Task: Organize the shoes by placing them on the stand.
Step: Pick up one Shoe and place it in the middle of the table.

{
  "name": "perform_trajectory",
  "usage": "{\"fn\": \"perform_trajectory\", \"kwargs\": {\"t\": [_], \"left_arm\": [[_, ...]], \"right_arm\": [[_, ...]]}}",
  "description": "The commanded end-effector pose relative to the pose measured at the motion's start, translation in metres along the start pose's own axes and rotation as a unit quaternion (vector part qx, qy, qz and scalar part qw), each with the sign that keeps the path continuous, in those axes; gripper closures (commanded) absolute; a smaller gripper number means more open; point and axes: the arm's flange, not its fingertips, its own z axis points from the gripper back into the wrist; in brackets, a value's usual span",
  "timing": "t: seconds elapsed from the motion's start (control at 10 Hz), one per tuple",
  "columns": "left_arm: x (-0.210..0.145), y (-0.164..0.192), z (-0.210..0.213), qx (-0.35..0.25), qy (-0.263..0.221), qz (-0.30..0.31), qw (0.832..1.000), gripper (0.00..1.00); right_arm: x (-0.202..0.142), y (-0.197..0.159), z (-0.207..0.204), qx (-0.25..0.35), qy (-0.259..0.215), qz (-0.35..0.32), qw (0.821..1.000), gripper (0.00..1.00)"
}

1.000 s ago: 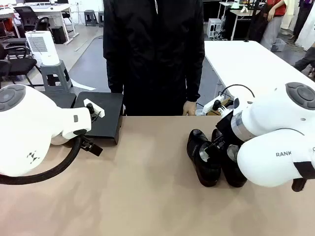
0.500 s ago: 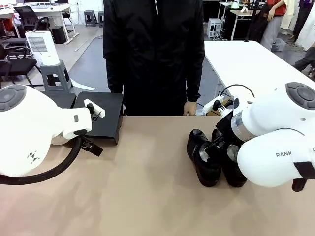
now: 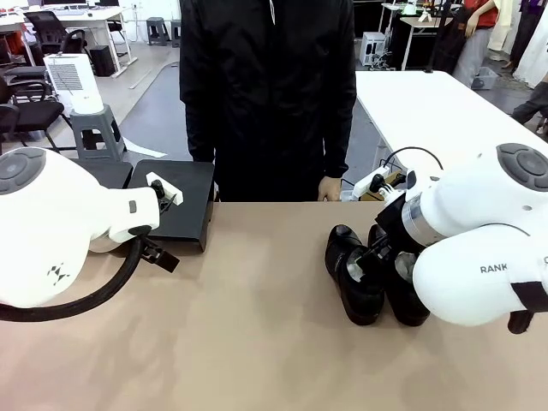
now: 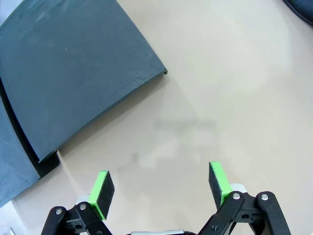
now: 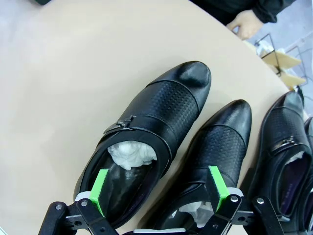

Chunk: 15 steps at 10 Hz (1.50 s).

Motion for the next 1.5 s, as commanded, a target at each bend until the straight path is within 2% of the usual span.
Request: {"fn": "perform_trajectory", "kwargs": {"t": [0.0, 0.4, 0.6, 0.8, 1.0, 1.1, 1.2, 1.4], "left_arm": [[0.0, 0.001, 0.0, 0.0, 0.0, 0.002, 1.0, 0.0], [0.0, 0.0, 0.0, 0.0, 0.0, 0.0, 1.0, 0.0], [0.004, 0.028, 0.055, 0.003, -0.027, 0.016, 0.999, 0.0], [-0.001, 0.07, 0.084, -0.057, -0.02, 0.052, 0.997, 0.0], [0.003, 0.109, 0.097, -0.128, -0.006, 0.075, 0.989, 0.0], [0.007, 0.13, 0.104, -0.177, -0.003, 0.084, 0.981, 0.0], [0.007, 0.15, 0.114, -0.213, -0.015, 0.093, 0.972, 0.0], [0.0, 0.174, 0.132, -0.229, -0.043, 0.122, 0.965, 0.0]], "right_arm": [[0.001, 0.0, 0.001, 0.0, -0.002, -0.001, 1.0, 0.0], [0.0, 0.0, 0.0, 0.0, 0.0, 0.0, 1.0, 0.0], [-0.005, -0.035, 0.053, 0.062, -0.027, -0.016, 0.998, 0.0], [-0.009, -0.074, 0.097, 0.127, -0.053, -0.037, 0.99, 0.0], [-0.022, -0.118, 0.112, 0.187, -0.036, -0.073, 0.979, 0.0], [-0.034, -0.14, 0.118, 0.216, -0.046, -0.092, 0.971, 0.0], [-0.052, -0.16, 0.127, 0.234, -0.066, -0.11, 0.964, 0.0], [-0.081, -0.191, 0.14, 0.252, -0.087, -0.127, 0.955, 0.0]]}}
